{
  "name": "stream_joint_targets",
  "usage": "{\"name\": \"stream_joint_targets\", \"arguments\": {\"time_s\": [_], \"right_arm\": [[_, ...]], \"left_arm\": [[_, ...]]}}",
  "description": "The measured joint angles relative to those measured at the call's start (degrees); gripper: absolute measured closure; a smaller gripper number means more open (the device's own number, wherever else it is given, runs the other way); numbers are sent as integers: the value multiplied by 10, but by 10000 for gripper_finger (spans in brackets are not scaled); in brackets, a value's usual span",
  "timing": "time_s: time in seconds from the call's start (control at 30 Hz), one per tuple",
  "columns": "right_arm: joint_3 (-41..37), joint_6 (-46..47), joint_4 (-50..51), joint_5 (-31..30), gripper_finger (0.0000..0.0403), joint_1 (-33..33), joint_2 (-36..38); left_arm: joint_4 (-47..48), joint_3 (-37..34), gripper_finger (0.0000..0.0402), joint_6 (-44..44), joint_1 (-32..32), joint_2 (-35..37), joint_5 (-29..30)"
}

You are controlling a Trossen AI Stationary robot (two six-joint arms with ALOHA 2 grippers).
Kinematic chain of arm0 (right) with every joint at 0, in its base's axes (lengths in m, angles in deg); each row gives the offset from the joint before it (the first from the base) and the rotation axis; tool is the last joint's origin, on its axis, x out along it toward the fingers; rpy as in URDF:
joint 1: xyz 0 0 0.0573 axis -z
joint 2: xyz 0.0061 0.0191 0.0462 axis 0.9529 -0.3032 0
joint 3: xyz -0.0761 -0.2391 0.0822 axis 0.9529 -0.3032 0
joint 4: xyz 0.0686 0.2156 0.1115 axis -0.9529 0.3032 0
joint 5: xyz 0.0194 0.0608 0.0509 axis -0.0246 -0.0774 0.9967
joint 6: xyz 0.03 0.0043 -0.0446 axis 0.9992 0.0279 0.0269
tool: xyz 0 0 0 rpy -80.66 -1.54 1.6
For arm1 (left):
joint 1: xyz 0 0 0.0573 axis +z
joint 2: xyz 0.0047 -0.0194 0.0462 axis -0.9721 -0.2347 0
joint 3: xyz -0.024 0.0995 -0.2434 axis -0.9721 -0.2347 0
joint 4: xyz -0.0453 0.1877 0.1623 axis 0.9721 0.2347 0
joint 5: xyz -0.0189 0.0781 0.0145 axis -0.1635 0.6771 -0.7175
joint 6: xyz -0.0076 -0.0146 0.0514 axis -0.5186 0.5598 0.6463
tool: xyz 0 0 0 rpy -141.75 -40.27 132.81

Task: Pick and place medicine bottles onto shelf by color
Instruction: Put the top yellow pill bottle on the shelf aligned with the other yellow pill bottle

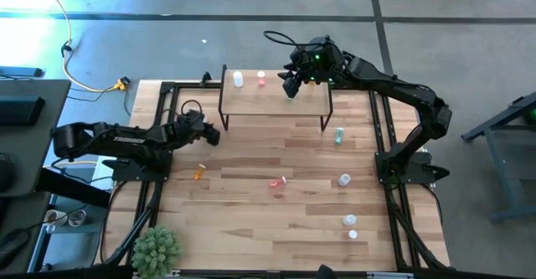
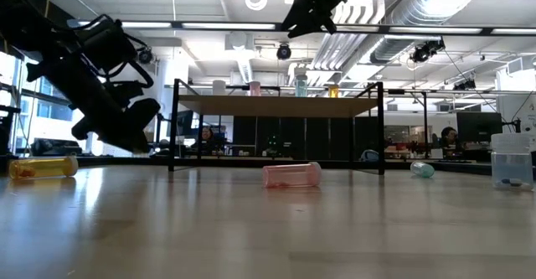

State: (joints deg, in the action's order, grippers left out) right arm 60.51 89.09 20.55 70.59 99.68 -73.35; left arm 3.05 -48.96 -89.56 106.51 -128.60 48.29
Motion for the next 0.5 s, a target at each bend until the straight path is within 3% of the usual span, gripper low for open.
{"name": "stream_joint_targets", "arguments": {"time_s": [0.23,0.5], "right_arm": [[0,0,1,0,237,0,0],[0,0,8,1,237,0,0]], "left_arm": [[23,55,305,49,0,28,14],[218,166,305,76,0,50,101]]}}
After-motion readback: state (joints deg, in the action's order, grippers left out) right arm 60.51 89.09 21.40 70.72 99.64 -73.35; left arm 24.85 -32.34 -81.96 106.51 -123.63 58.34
